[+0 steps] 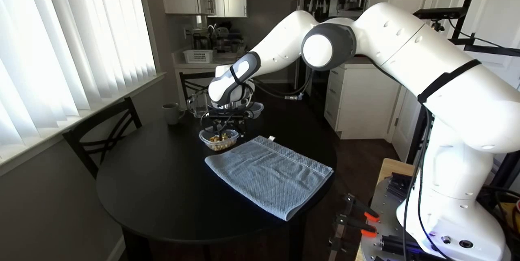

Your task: Pour the contents of the lunchbox onto the towel

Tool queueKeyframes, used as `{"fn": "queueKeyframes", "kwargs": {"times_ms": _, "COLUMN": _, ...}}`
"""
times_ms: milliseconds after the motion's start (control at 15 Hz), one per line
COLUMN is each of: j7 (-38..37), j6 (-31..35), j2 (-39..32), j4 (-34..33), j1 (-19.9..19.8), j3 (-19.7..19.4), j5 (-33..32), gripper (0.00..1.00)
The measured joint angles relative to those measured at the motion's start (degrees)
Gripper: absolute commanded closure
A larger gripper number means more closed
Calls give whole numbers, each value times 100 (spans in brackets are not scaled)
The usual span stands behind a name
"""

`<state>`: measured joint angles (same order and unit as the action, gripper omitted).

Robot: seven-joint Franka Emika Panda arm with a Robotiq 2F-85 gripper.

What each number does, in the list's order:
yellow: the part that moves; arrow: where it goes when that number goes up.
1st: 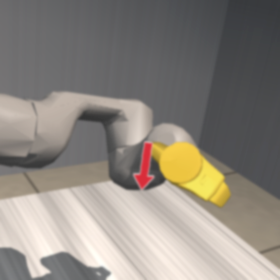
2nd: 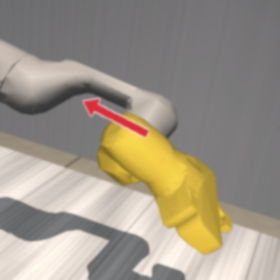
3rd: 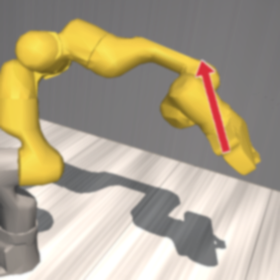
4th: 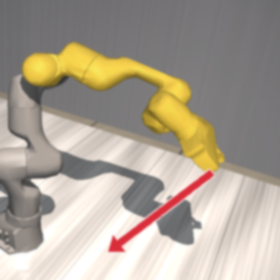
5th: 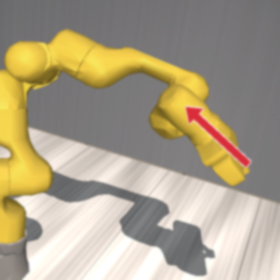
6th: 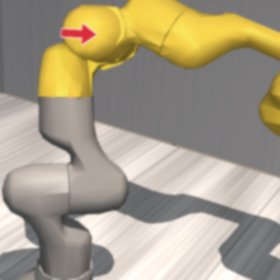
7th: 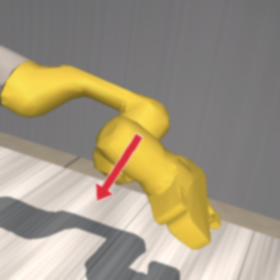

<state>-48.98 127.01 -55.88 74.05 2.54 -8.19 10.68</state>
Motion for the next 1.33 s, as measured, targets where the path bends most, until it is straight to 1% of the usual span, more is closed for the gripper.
{"fn": "queueKeyframes", "kwargs": {"times_ms": 133, "j7": -124, "j6": -6, "j2": -122, "j4": -77, "j1": -44, "j3": 31, "j5": 15, "gripper": 0}}
{"fn": "queueKeyframes", "kwargs": {"times_ms": 200, "j7": -236, "j6": -6, "j2": -183, "j4": -113, "j1": -64, "j3": 38, "j5": 22, "gripper": 25}}
{"fn": "queueKeyframes", "kwargs": {"times_ms": 267, "j7": -345, "j6": -6, "j2": -237, "j4": -150, "j1": -82, "j3": 43, "j5": 23, "gripper": 26}}
{"fn": "queueKeyframes", "kwargs": {"times_ms": 600, "j7": -692, "j6": -5, "j2": -378, "j4": -305, "j1": -112, "j3": 44, "j5": 23, "gripper": 61}}
{"fn": "queueKeyframes", "kwargs": {"times_ms": 733, "j7": -791, "j6": -5, "j2": -391, "j4": -360, "j1": -114, "j3": 44, "j5": 23, "gripper": 72}}
{"fn": "queueKeyframes", "kwargs": {"times_ms": 933, "j7": -891, "j6": -6, "j2": -391, "j4": -411, "j1": -118, "j3": 44, "j5": 23, "gripper": 92}}
{"fn": "queueKeyframes", "kwargs": {"times_ms": 1067, "j7": -904, "j6": -6, "j2": -391, "j4": -429, "j1": -126, "j3": 44, "j5": 23, "gripper": 99}}
{"fn": "queueKeyframes", "kwargs": {"times_ms": 1267, "j7": -905, "j6": -5, "j2": -390, "j4": -470, "j1": -136, "j3": 44, "j5": 23, "gripper": 100}}
{"fn": "queueKeyframes", "kwargs": {"times_ms": 1333, "j7": -905, "j6": -5, "j2": -390, "j4": -496, "j1": -141, "j3": 45, "j5": 23, "gripper": 98}}
